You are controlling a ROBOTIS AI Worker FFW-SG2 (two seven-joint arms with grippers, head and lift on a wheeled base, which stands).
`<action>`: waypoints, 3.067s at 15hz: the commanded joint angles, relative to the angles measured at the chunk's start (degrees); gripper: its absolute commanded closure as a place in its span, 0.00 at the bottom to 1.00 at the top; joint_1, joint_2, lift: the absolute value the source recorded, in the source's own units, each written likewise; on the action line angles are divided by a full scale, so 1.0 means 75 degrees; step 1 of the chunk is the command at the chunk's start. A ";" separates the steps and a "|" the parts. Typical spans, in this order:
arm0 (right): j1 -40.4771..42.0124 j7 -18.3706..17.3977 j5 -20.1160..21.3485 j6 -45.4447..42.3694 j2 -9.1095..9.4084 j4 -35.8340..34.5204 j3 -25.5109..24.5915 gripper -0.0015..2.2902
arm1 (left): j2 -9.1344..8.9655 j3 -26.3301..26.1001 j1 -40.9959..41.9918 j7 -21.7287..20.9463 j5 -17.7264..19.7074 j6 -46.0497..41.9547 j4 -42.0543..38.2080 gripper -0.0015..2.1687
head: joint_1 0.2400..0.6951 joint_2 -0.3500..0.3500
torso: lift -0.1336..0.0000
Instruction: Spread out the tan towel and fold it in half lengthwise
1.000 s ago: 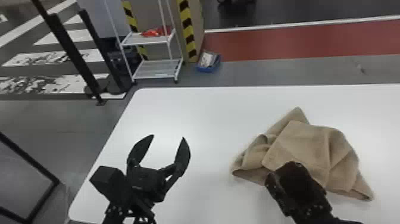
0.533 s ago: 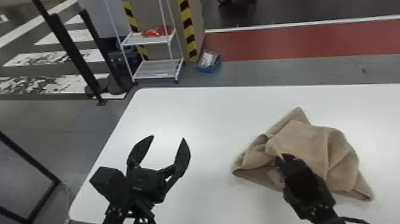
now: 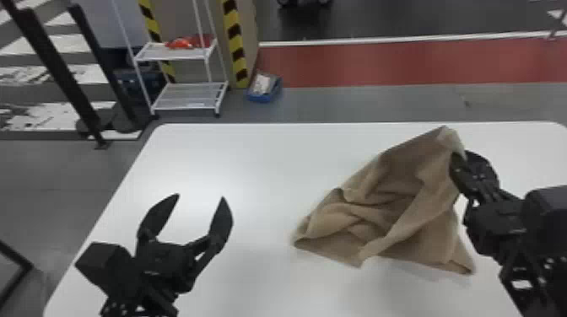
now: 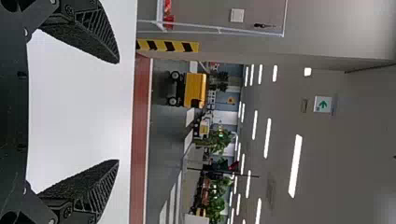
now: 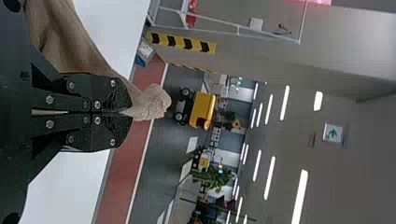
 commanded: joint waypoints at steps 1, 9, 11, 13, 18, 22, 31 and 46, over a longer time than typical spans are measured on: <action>0.0010 0.0078 -0.1069 -0.0104 0.0000 -0.0048 -0.0917 0.52 | 0.0001 0.0003 -0.0019 0.0000 0.0004 0.0000 0.0013 0.06 | 1.00 0.59 | 0.10; -0.0540 0.1004 -0.1010 -0.0854 -0.0211 0.0561 -0.1842 0.51 | 0.0001 0.0050 -0.0031 0.0000 0.0039 0.0000 0.0025 0.06 | 1.00 0.37 | 0.10; -0.0810 0.1074 -0.0611 -0.0784 -0.0211 0.0901 -0.1690 0.51 | 0.0001 0.0026 -0.0031 0.0000 0.0039 0.0000 0.0037 0.06 | 1.00 0.38 | 0.10; -0.0974 0.1062 -0.0682 -0.0714 -0.0211 0.1030 -0.1760 0.51 | 0.0001 0.0050 -0.0007 0.0000 0.0051 0.0000 0.0025 0.06 | 1.00 0.39 | 0.10; -0.1888 0.1601 -0.0506 0.0130 -0.0797 0.1006 -0.2428 0.51 | 0.0024 0.0073 -0.0019 -0.0024 0.0121 0.0000 -0.0022 0.06 | 1.00 0.33 | 0.10; -0.1911 0.2269 -0.0002 0.0036 -0.1031 0.1077 -0.2628 0.51 | 0.0036 0.0050 -0.0042 -0.0141 0.0168 0.0024 0.0001 0.06 | 1.00 0.28 | 0.10; -0.1677 0.3582 0.1357 -0.1487 -0.1219 0.2213 -0.3460 0.51 | 0.0036 -0.0114 -0.0488 -0.1570 0.0133 0.0820 0.0154 0.06 | 1.00 0.23 | 0.10; -0.1255 0.2984 0.1416 -0.2987 -0.1125 0.3690 -0.4807 0.03 | 0.0024 -0.0337 -0.1167 -0.3152 -0.0360 0.2274 0.0634 0.07 | 1.00 0.00 | 0.10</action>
